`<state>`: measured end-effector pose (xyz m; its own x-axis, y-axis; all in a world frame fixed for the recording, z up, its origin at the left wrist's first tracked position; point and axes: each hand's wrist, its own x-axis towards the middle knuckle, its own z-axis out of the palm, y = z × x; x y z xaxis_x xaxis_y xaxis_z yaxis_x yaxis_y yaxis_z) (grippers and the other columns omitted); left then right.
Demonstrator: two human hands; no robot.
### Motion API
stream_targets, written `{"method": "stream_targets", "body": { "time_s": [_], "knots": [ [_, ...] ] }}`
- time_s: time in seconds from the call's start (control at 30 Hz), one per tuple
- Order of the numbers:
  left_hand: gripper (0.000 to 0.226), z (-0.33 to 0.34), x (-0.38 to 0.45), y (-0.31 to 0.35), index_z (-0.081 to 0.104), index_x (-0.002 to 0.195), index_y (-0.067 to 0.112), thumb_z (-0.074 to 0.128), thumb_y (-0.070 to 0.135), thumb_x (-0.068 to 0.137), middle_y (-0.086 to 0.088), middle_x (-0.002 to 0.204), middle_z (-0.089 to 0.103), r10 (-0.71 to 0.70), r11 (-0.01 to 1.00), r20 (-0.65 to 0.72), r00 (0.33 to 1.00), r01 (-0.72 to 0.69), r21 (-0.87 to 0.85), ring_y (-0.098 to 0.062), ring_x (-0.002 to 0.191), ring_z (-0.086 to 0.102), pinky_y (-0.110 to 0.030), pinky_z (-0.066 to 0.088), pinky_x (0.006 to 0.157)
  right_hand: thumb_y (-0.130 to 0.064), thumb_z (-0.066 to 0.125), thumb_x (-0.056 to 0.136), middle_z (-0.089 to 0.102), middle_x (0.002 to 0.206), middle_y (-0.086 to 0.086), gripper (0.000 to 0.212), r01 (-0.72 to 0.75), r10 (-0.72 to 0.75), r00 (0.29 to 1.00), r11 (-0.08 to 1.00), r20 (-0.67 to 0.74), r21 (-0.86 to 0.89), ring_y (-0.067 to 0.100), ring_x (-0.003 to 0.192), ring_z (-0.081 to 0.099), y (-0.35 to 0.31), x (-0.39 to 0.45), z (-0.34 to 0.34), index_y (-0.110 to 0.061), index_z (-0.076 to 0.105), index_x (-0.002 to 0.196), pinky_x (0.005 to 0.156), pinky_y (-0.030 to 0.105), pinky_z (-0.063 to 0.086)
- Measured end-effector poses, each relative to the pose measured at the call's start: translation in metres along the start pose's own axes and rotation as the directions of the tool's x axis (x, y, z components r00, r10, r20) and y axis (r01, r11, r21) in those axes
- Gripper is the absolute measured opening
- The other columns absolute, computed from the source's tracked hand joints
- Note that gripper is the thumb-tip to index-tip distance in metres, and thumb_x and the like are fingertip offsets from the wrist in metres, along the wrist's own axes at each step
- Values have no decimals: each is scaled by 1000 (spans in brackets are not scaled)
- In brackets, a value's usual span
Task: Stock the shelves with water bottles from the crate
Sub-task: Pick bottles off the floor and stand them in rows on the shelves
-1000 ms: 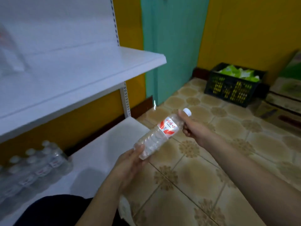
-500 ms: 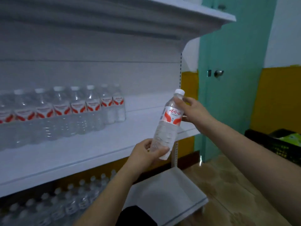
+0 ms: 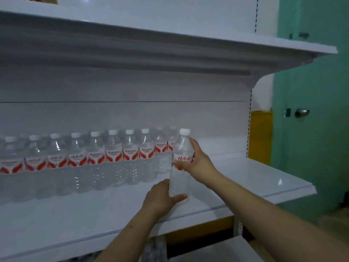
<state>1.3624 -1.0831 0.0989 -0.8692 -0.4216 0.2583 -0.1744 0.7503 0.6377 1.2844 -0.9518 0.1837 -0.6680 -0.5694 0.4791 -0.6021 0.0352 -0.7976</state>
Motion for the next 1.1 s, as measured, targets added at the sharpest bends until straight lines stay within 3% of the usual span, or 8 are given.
{"method": "stream_targets", "body": {
  "time_s": [0.13,0.3,0.47,0.53,0.63,0.73,0.87,1.1],
  "knots": [
    [74,10,32,-27,50,128,31,59,77,70,9,126,60,-53,994,-49,997,58,94,-13,111,59,-38,50,95,-27,79,80,57,125,-7,76,-39,40,998,999,39,-13,13,111,58,28,34,23,-29,33,141,82,18,49],
    [76,18,75,-45,45,137,22,67,63,78,2,135,56,-63,993,-89,994,71,95,-16,120,56,-29,46,98,-29,79,80,54,132,-6,81,-25,39,986,996,162,-89,15,118,54,46,80,39,-29,27,142,97,32,49],
    [67,15,111,-42,47,133,14,61,59,86,-3,131,57,-100,940,-103,990,127,316,-19,120,56,-27,44,97,-29,79,79,57,128,-2,93,-66,108,977,974,186,-215,13,104,55,67,120,39,-32,16,148,65,18,47],
    [50,10,112,-34,56,122,14,56,54,92,-3,119,63,-24,846,-115,993,81,526,-19,109,61,-28,47,87,-29,80,78,57,130,-1,95,-67,108,979,971,172,-230,18,111,57,72,134,44,-30,16,149,71,23,51],
    [28,-1,109,-39,71,86,18,82,38,70,0,83,66,402,613,-78,912,-205,763,-17,72,64,-27,48,60,-27,78,80,55,133,0,92,-53,99,977,969,186,-242,23,119,55,77,150,51,-29,18,149,86,34,52],
    [43,-6,122,-69,75,101,25,84,27,59,-1,113,69,611,337,216,762,-497,800,-24,106,65,-36,56,84,-22,78,80,56,133,2,90,-25,77,973,971,215,-238,22,118,57,82,163,59,-26,22,150,83,30,50],
    [58,-29,134,-101,57,136,23,69,28,79,1,152,43,547,229,352,760,-540,810,-24,145,32,-47,28,116,-20,78,80,58,133,2,81,-11,56,981,972,185,-234,20,120,57,90,168,75,-23,31,146,99,31,46],
    [62,-47,129,-98,15,156,24,39,19,99,6,163,-5,414,253,427,804,-552,795,-17,150,-13,-33,-21,113,-27,76,83,63,127,3,57,-48,95,986,949,137,-312,20,117,59,93,160,85,-15,50,133,88,20,40]
  ]
}}
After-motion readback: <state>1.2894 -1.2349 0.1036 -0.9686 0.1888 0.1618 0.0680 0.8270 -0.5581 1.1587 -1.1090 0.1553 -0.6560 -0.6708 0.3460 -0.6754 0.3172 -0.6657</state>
